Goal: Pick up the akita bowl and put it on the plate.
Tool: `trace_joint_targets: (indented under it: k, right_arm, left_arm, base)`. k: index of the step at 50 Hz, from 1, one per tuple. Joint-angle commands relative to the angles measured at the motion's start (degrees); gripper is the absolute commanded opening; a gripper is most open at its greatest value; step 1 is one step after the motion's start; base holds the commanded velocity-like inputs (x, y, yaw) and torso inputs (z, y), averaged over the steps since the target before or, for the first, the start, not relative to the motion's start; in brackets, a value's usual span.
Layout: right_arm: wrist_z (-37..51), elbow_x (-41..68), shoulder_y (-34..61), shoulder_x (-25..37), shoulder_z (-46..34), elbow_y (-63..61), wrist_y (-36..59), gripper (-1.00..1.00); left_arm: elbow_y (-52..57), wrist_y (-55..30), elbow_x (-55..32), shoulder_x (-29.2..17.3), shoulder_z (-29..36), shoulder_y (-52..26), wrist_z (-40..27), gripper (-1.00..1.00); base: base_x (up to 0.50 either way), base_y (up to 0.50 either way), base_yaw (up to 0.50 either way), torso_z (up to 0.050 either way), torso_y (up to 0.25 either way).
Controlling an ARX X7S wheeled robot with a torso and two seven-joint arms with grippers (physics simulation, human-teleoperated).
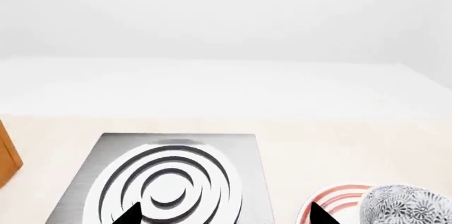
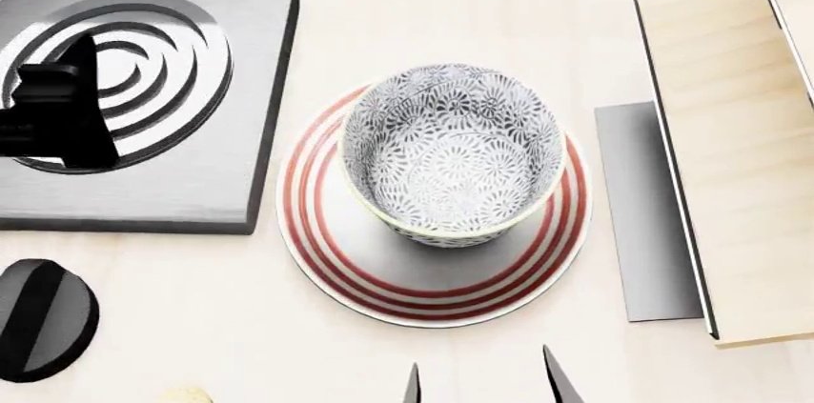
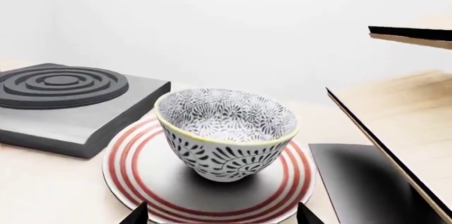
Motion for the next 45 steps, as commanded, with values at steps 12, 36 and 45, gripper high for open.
trace_joint_targets:
  k: [12,36,45]
  right_arm:
    - [3.9,-2.6,-1.4,3.9,3.2,-12.3,6.7,1.0]
    - [8.2,-5.4,-2.9,9.1,8.6,-33.1,19.8,1.0]
    - [13.0,-5.4,-6.5,14.4,11.0,-36.4,16.0,1.0]
  left_arm:
    - [12.9,6.0,1.6,-8.1,-6.6,14.4,-1.5,1.0]
    - [27.8,13.7,3.0,-14.2,-15.5,30.0,-2.9,1.0]
    - [34.9,27.8,7.4,-26.0,-1.4,27.7,-10.2,1.0]
  base:
    - [0.0,0.0,0.0,0.0,0.0]
    - [0.0,0.0,0.0,0.0,0.0]
    - [0.0,0.0,0.0,0.0,0.0]
